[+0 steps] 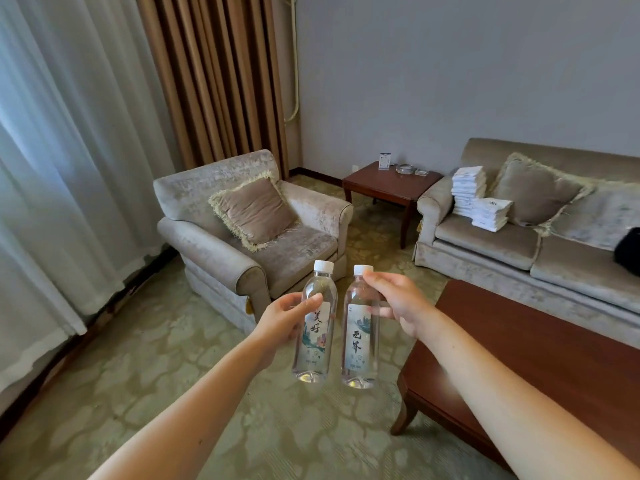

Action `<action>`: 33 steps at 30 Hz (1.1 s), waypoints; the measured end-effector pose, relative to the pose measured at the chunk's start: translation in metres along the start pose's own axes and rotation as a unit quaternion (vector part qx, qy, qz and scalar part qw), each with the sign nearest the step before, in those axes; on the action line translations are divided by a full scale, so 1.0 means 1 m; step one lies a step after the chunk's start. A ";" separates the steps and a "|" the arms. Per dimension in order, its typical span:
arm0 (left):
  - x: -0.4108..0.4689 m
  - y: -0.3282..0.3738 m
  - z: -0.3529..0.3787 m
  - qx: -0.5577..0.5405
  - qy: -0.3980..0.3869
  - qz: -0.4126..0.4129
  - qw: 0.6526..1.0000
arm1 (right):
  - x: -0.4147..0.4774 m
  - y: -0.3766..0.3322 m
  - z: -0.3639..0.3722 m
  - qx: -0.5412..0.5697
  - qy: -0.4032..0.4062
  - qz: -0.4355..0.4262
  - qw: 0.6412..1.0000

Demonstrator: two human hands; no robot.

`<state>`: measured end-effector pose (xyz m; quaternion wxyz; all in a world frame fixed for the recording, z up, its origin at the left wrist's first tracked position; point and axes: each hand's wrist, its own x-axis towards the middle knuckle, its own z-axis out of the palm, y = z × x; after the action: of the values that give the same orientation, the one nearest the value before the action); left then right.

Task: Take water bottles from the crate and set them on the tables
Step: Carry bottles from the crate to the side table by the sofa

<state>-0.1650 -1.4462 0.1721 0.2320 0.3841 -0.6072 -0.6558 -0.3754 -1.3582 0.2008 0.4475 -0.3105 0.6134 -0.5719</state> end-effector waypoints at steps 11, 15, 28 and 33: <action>0.240 0.054 -0.004 -0.064 -0.022 -0.028 0.997 | 0.231 -0.047 -0.062 0.021 -0.076 0.004 0.997; 0.322 0.076 0.000 -0.040 -0.025 -0.013 0.999 | 0.311 -0.069 -0.092 0.003 -0.083 0.006 0.997; 0.580 0.121 0.044 0.013 -0.109 -0.039 0.993 | 0.522 -0.092 -0.191 -0.004 0.000 0.006 1.000; 0.737 0.161 0.052 0.030 -0.162 -0.015 0.986 | 0.648 -0.124 -0.228 -0.025 0.053 -0.017 0.998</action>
<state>-0.6718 -2.0073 0.1634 0.1096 0.2886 -0.6502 -0.6942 -0.8613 -1.8591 0.1841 0.3966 -0.3015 0.6451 -0.5793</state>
